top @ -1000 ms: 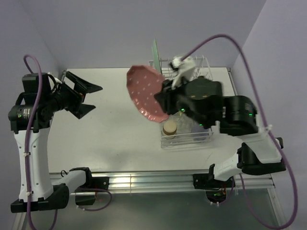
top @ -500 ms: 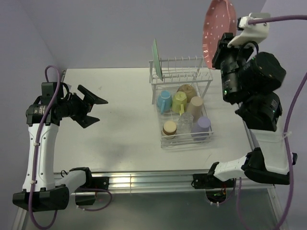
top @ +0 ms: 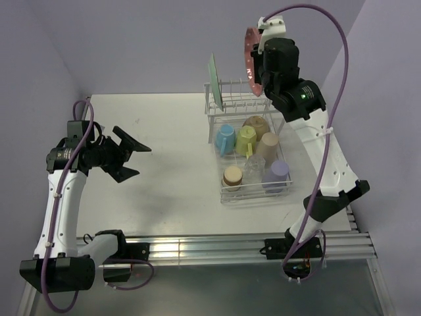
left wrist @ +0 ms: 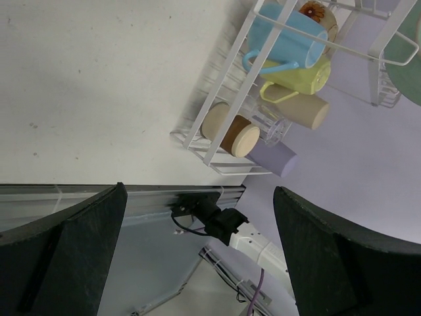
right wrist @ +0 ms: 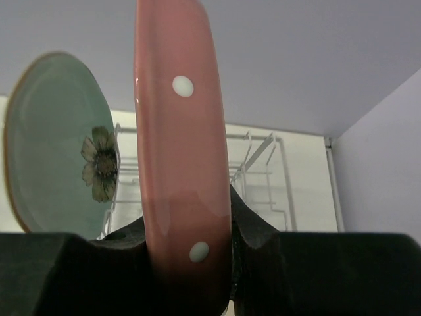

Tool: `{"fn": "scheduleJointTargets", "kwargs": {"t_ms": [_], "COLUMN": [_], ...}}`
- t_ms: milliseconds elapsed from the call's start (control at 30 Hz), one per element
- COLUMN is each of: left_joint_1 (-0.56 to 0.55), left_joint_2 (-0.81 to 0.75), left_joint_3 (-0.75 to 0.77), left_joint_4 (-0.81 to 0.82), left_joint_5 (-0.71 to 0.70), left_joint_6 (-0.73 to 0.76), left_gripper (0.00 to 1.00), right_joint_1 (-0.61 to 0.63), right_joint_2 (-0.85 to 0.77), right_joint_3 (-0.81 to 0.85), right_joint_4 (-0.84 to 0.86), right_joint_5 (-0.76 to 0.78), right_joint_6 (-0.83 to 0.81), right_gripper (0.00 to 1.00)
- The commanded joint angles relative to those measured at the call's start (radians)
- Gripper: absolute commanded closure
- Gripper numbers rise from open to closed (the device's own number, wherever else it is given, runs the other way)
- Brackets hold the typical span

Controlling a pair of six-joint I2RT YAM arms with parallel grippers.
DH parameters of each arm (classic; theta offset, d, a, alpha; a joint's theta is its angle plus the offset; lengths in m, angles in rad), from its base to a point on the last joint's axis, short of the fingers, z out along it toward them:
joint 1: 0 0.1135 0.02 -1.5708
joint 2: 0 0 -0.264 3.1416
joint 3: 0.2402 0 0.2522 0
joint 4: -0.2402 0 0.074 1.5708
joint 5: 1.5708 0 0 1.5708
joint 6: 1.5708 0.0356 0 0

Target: Load the mixed dishes into the dish rack

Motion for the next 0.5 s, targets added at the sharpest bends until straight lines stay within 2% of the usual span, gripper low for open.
{"fn": "scheduleJointTargets", "kwargs": {"t_ms": [0,467], "left_joint_1": [0.001,0.001], "left_joint_2": [0.0,0.077], "left_joint_3": [-0.003,-0.001], "left_joint_4": [0.048,0.078], "left_joint_5": [0.009,0.02], "left_joint_6": [0.035,0.043], "left_gripper": [0.01,0.01], "right_joint_1": [-0.038,-0.124], "right_joint_2": [-0.039,-0.006], "right_joint_3": [0.008,-0.094], "right_joint_4": [0.126,0.151], "right_joint_5": [-0.07,-0.106], "right_joint_6": [0.055,0.064], "right_gripper": [1.0,1.0]}}
